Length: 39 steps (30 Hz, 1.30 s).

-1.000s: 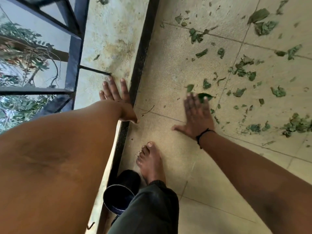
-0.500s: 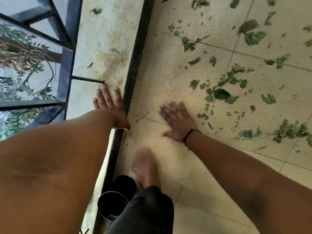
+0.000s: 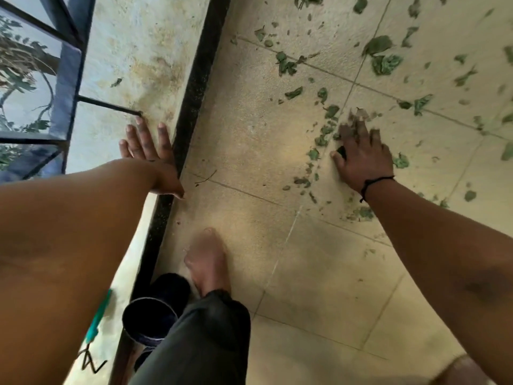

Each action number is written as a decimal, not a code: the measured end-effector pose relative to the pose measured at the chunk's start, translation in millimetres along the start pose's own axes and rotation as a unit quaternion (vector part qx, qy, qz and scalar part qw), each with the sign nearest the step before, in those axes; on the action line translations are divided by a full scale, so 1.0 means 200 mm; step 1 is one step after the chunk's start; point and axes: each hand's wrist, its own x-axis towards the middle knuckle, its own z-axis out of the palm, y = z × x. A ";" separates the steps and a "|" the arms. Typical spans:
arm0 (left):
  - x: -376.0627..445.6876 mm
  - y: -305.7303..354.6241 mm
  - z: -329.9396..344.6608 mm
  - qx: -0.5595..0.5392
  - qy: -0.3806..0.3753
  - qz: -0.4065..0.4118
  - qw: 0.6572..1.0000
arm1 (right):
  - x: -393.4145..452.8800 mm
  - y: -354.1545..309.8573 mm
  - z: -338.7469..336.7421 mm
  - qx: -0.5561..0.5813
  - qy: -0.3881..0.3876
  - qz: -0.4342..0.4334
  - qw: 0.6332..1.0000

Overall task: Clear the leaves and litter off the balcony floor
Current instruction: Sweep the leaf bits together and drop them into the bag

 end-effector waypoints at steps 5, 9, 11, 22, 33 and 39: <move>0.00 0.00 0.04 -0.015 0.040 -0.006 0.999 | -0.13 0.16 -0.03 0.146 0.062 -0.024 0.987; 0.02 0.01 0.11 -0.027 0.120 -0.016 0.992 | -0.33 0.32 -0.04 0.323 0.151 0.132 0.925; 0.09 0.00 0.16 -0.067 0.154 -0.040 0.985 | -0.44 0.45 0.02 0.358 0.134 0.215 0.898; -0.76 1.13 0.82 -0.351 0.052 0.173 0.919 | -1.12 0.84 0.69 0.276 -0.369 0.113 0.880; -1.38 1.21 1.01 -0.639 -0.062 0.031 0.766 | -0.89 0.56 0.62 0.699 -0.123 0.159 0.686; -1.35 1.26 1.03 -0.683 -0.067 -0.048 0.726 | -0.90 0.95 0.45 0.699 -0.163 0.186 0.670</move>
